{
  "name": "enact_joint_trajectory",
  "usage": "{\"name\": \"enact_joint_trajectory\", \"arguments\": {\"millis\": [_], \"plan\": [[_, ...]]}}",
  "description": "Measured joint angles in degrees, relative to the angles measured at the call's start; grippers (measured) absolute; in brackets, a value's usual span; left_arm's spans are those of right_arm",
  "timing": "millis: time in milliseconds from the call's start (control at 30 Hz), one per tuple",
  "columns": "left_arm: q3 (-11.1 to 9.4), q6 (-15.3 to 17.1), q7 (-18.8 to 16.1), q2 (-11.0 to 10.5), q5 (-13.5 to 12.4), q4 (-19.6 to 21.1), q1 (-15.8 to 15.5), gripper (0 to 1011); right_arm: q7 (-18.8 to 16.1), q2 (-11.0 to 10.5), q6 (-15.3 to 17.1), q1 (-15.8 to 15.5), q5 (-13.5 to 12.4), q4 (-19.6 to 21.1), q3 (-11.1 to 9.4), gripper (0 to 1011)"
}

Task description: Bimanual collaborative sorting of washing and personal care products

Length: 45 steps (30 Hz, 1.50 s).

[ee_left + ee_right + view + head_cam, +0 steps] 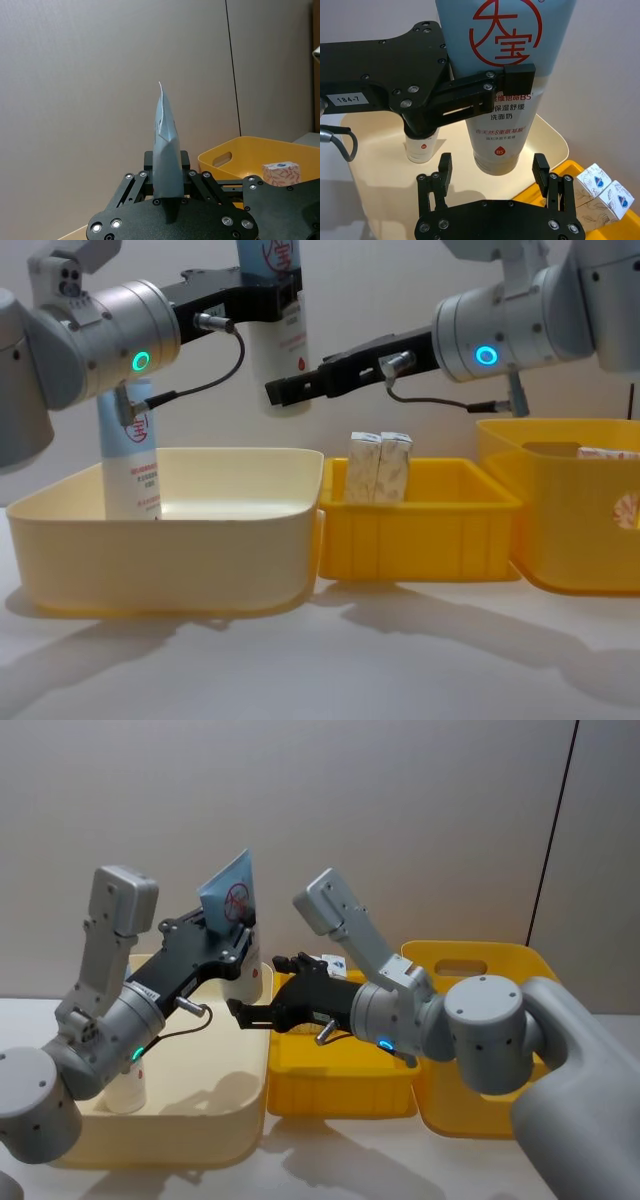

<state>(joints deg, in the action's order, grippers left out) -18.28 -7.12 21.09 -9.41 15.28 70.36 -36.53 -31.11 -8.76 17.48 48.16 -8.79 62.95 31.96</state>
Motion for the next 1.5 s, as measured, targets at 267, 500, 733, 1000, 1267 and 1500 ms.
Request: {"name": "enact_joint_trajectory", "arguments": {"millis": [267,500,733,1000,1267,1500], "plan": [[-0.3,-0.2,0.7,0.1,0.4,-0.6,-0.5,274,0.8,0.6,-0.1,0.7,-0.1,-1.1,0.3,1001],[-0.8,-0.2,1.2,-0.1,0.7,-0.7,-0.7,274,1.4,1.3,-0.5,1.4,-0.2,-2.4,0.6,1001],[-1.1,-0.1,1.5,-0.4,1.0,-0.6,-0.7,274,1.8,1.8,-1.1,2.1,-0.2,-3.6,0.8,1001],[-1.5,0.2,1.7,-0.8,1.1,0.0,-0.7,274,2.1,2.6,-1.7,2.9,-0.3,-5.2,0.7,1001],[-1.7,0.4,1.8,-1.0,1.1,0.3,-0.7,274,2.2,2.9,-2.0,3.3,-0.4,-6.0,0.6,941],[-1.8,0.5,1.8,-1.1,1.1,0.5,-0.7,274,2.2,3.2,-2.0,3.4,-0.4,-6.5,0.6,760]]}}
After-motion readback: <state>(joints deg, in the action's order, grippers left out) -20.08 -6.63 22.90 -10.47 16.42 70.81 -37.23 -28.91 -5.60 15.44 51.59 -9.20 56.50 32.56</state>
